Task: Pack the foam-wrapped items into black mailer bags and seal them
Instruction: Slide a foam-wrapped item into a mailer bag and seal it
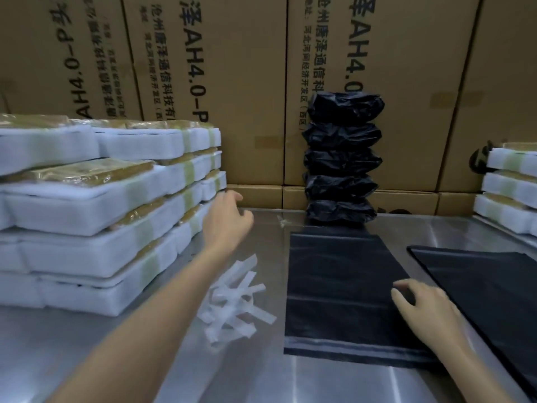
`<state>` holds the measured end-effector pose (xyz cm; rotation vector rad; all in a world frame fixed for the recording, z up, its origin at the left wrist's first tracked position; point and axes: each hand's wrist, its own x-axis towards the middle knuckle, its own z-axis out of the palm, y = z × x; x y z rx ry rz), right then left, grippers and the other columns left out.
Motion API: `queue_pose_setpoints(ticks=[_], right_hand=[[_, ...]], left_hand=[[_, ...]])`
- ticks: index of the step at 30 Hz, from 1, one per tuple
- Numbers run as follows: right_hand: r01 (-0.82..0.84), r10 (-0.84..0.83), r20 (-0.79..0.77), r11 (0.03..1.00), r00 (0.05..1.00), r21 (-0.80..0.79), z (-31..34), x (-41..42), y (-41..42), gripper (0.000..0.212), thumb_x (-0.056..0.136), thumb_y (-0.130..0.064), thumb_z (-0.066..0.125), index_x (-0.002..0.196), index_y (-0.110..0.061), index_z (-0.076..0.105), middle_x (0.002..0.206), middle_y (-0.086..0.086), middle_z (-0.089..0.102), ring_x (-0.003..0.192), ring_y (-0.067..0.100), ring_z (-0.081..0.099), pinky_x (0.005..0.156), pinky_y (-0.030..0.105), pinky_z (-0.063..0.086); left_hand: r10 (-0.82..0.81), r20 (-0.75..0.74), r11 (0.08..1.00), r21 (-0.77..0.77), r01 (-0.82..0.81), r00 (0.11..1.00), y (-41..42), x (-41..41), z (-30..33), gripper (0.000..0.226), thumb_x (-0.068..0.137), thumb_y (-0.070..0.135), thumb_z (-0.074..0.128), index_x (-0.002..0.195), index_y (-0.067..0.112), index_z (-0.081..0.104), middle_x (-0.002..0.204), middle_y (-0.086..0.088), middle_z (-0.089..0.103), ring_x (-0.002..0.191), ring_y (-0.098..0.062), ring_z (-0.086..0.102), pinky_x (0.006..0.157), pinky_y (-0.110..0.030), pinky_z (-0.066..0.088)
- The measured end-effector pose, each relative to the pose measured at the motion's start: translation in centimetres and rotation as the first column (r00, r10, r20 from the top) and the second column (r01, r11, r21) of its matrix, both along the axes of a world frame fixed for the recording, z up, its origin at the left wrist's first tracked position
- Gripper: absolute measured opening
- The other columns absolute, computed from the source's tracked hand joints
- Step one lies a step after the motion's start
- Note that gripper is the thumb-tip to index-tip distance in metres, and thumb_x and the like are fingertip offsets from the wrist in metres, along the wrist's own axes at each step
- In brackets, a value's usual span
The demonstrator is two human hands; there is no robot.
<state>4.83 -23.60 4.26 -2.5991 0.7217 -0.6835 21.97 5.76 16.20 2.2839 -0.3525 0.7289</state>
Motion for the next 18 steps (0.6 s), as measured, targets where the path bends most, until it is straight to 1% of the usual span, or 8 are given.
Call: queue_pose_setpoints(ticks=[2,3,5,7,8,10,13,18], right_hand=[[-0.151,0.154,-0.112,0.988,0.982,0.038,-0.2,0.5,0.6,0.023,0.095,-0.037,0.053,0.114,-0.031,0.062,0.113,-0.008,0.060,0.109,0.015,0.053,0.087,0.030,0.045],[-0.192,0.197,-0.162,0.980,0.967,0.045,-0.3,0.6,0.7,0.023,0.095,-0.035,0.054,0.115,-0.031,0.061,0.117,-0.009,0.057,0.112,0.014,0.051,0.090,0.028,0.044],[-0.205,0.213,-0.168,0.977,0.962,0.063,-0.3,0.8,0.7,0.022,0.095,-0.034,0.054,0.115,-0.031,0.061,0.119,-0.010,0.055,0.114,0.013,0.050,0.092,0.027,0.043],[-0.199,0.207,-0.141,0.977,0.968,0.069,-0.3,0.9,0.7,0.020,0.095,-0.032,0.055,0.113,-0.032,0.062,0.118,-0.010,0.055,0.112,0.012,0.050,0.091,0.027,0.044],[-0.201,0.208,-0.143,0.978,0.968,0.064,-0.4,0.9,0.7,0.019,0.095,-0.032,0.055,0.113,-0.032,0.061,0.118,-0.010,0.055,0.112,0.012,0.050,0.090,0.027,0.044],[-0.204,0.211,-0.150,0.977,0.966,0.058,-0.5,1.0,0.8,0.019,0.094,-0.032,0.055,0.112,-0.032,0.061,0.118,-0.010,0.055,0.114,0.014,0.049,0.091,0.028,0.043],[-0.200,0.207,-0.147,0.978,0.967,0.060,-0.4,0.9,1.0,0.020,0.094,-0.031,0.055,0.114,-0.033,0.060,0.120,-0.010,0.054,0.116,0.014,0.047,0.094,0.029,0.042],[-0.193,0.202,-0.147,0.978,0.968,0.078,-0.6,0.5,1.3,0.022,0.094,-0.029,0.056,0.116,-0.032,0.060,0.124,-0.009,0.054,0.118,0.016,0.045,0.098,0.031,0.041]], left_hand=[[0.155,0.106,0.960,0.219,-0.175,0.982,2.3,1.4,3.8,0.044,0.084,0.028,0.057,0.124,0.010,0.048,0.126,-0.010,0.050,0.117,-0.029,0.047,0.091,-0.038,0.039],[0.259,0.143,0.872,0.390,-0.295,0.955,3.6,1.9,5.4,0.053,0.083,0.032,0.059,0.127,0.009,0.043,0.130,-0.013,0.046,0.123,-0.032,0.042,0.098,-0.043,0.036],[0.454,0.187,0.603,0.655,-0.455,0.871,6.5,3.0,7.3,0.074,0.081,0.040,0.061,0.139,0.009,0.028,0.143,-0.018,0.032,0.135,-0.039,0.029,0.110,-0.054,0.024],[0.606,0.223,0.381,0.761,-0.525,0.763,9.7,3.9,7.2,0.087,0.085,0.046,0.058,0.148,0.012,0.008,0.154,-0.022,0.013,0.141,-0.045,0.015,0.112,-0.058,0.014],[0.651,0.241,0.320,0.772,-0.549,0.719,11.1,4.2,6.6,0.087,0.088,0.047,0.053,0.150,0.012,0.002,0.155,-0.023,0.008,0.141,-0.046,0.012,0.112,-0.058,0.013],[0.690,0.284,0.242,0.776,-0.583,0.665,12.9,4.3,5.1,0.079,0.093,0.041,0.045,0.150,0.012,-0.003,0.154,-0.024,0.006,0.139,-0.047,0.016,0.112,-0.056,0.017],[0.652,0.384,0.165,0.770,-0.616,0.654,13.5,4.3,4.1,0.079,0.091,0.039,0.047,0.149,0.011,-0.001,0.150,-0.024,0.015,0.135,-0.044,0.026,0.110,-0.052,0.025],[0.582,0.444,0.206,0.730,-0.652,0.681,15.0,4.1,4.9,0.084,0.079,0.040,0.061,0.141,0.012,0.013,0.131,-0.012,0.037,0.113,-0.029,0.044,0.096,-0.035,0.036]])
